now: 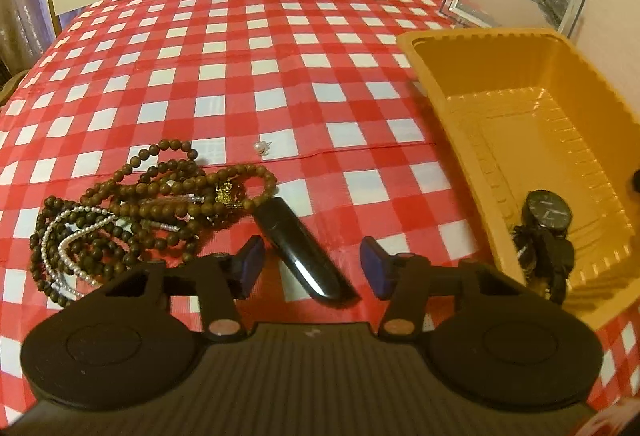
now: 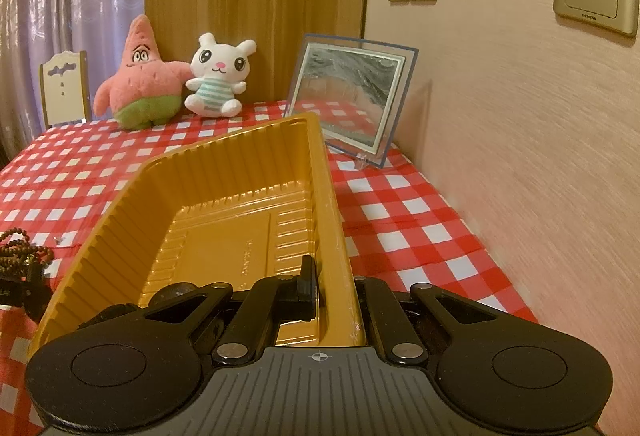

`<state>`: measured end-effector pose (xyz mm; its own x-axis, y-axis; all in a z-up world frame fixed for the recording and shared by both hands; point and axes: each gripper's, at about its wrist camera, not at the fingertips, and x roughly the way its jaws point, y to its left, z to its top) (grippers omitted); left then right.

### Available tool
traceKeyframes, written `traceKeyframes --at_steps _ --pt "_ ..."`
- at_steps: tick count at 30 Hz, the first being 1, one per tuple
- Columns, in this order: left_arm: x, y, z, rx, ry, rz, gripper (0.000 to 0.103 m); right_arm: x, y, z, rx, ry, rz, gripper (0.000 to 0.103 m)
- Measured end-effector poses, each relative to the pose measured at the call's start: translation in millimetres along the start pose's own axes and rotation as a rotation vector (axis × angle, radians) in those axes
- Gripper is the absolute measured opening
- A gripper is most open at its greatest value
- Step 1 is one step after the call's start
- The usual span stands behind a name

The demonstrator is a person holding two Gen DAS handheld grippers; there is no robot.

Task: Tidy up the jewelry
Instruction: 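Grasp the black cylindrical case with the left tool, then lift the black case and carry it toward the tray with the left tool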

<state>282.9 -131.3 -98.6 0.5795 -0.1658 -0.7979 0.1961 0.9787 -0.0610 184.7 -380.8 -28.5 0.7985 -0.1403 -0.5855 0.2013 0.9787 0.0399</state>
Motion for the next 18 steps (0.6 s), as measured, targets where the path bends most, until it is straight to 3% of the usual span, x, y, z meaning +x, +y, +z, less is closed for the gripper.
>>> traceKeyframes --at_steps 8,18 --pt "1.9 10.6 -3.0 0.012 0.005 0.000 0.019 -0.8 1.7 -1.7 0.008 0.001 -0.010 0.005" --pt "-10.1 19.4 -8.3 0.040 0.012 -0.016 0.019 -0.1 1.3 -1.2 0.011 0.003 -0.009 0.005"
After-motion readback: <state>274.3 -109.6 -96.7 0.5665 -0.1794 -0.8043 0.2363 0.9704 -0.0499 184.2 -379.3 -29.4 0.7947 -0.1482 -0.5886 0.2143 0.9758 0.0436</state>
